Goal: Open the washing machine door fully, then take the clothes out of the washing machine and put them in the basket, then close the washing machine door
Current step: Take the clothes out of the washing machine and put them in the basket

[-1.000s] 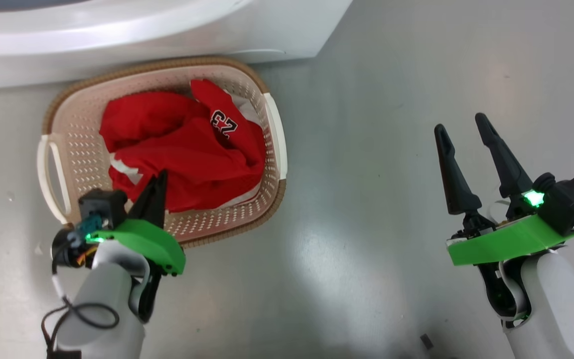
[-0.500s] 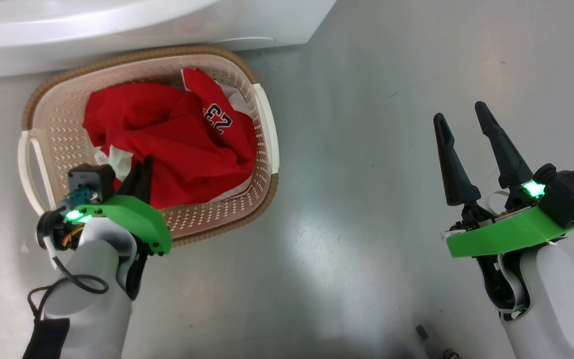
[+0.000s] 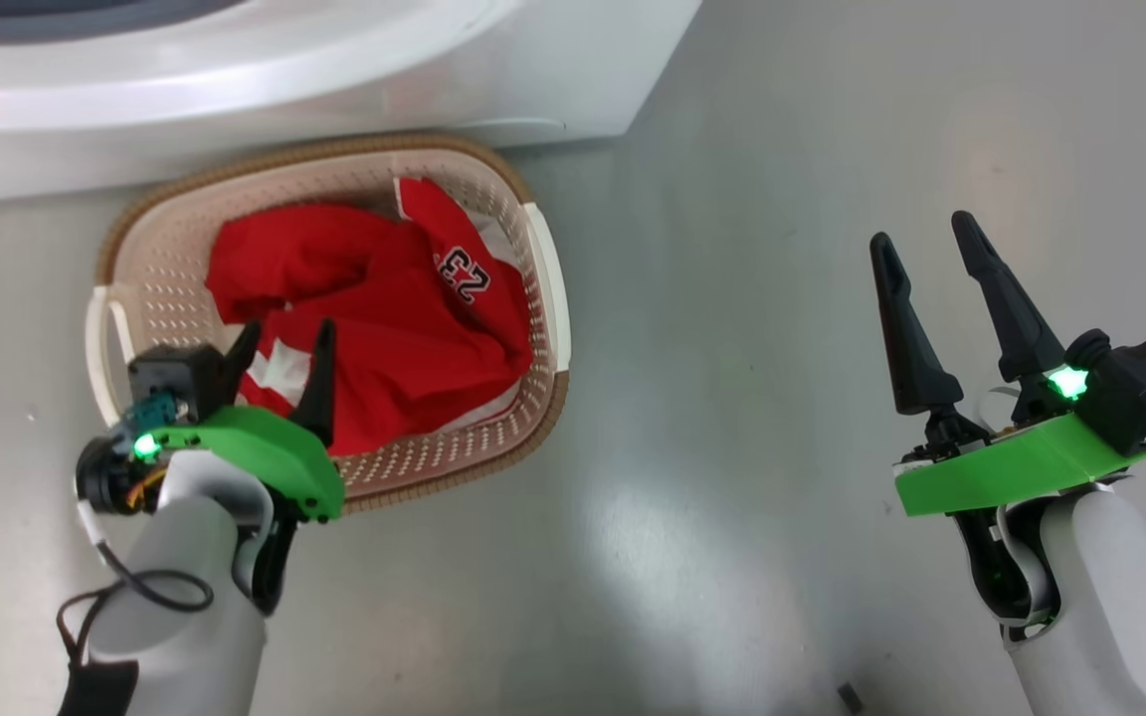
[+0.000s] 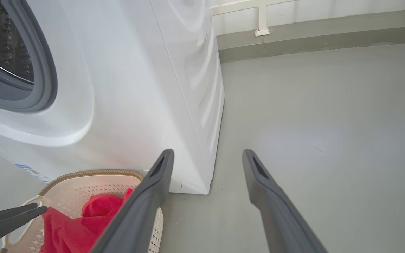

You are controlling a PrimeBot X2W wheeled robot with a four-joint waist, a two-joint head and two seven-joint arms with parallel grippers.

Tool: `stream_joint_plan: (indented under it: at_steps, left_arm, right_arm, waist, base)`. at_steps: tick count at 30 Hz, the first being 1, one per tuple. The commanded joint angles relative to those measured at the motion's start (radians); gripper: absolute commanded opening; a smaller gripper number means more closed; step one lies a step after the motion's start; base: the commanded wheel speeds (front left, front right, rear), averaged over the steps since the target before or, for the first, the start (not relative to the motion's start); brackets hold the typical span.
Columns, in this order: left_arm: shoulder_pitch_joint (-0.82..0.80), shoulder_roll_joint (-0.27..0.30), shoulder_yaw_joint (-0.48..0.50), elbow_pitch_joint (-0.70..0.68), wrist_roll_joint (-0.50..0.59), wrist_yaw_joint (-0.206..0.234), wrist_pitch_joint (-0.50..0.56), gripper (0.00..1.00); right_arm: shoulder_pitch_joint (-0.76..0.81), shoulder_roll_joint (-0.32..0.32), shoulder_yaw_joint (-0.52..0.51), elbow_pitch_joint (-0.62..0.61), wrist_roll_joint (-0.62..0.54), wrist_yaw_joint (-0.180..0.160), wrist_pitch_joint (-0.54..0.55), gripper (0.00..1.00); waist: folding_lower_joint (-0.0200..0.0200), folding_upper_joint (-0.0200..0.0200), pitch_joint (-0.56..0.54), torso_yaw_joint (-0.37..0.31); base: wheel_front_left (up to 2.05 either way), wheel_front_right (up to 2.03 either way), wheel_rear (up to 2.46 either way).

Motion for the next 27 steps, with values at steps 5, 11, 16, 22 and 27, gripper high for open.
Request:
stream_joint_plan:
  at_steps: [5,11,16,22,27]
  left_arm:
    - [0.087,0.031,0.049,-0.074,0.003,-0.006,-0.005,1.0]
    - [0.156,0.03,0.114,-0.17,0.029,-0.006,-0.005,1.0]
    - [0.232,0.022,0.166,-0.242,0.064,-0.006,-0.005,1.0]
    - [0.313,0.013,0.204,-0.324,0.091,-0.006,-0.005,1.0]
    - [0.389,0.005,0.233,-0.397,0.108,-0.006,-0.005,1.0]
  right_arm:
    - [0.047,-0.008,0.015,-0.007,-0.012,0.005,-0.006,1.0]
    - [0.076,-0.016,0.016,0.011,-0.007,0.005,-0.006,1.0]
    - [0.111,-0.025,0.019,0.03,-0.001,0.005,-0.006,1.0]
    - [0.146,-0.041,0.02,0.048,0.006,0.005,-0.006,1.0]
    - [0.183,-0.047,0.021,0.059,0.012,0.005,-0.006,1.0]
  waist:
    - [0.0,0.0,-0.086,0.013]
    - [0.0,0.0,-0.174,0.025]
    - [0.0,0.0,-0.26,0.032]
    - [0.0,0.0,-0.346,0.037]
    - [0.0,0.0,-0.413,0.036]
  base:
    - [0.0,0.0,0.0]
    - [0.0,0.0,0.0]
    - [0.0,0.0,0.0]
    - [0.0,0.0,0.0]
    - [0.0,0.0,0.0]
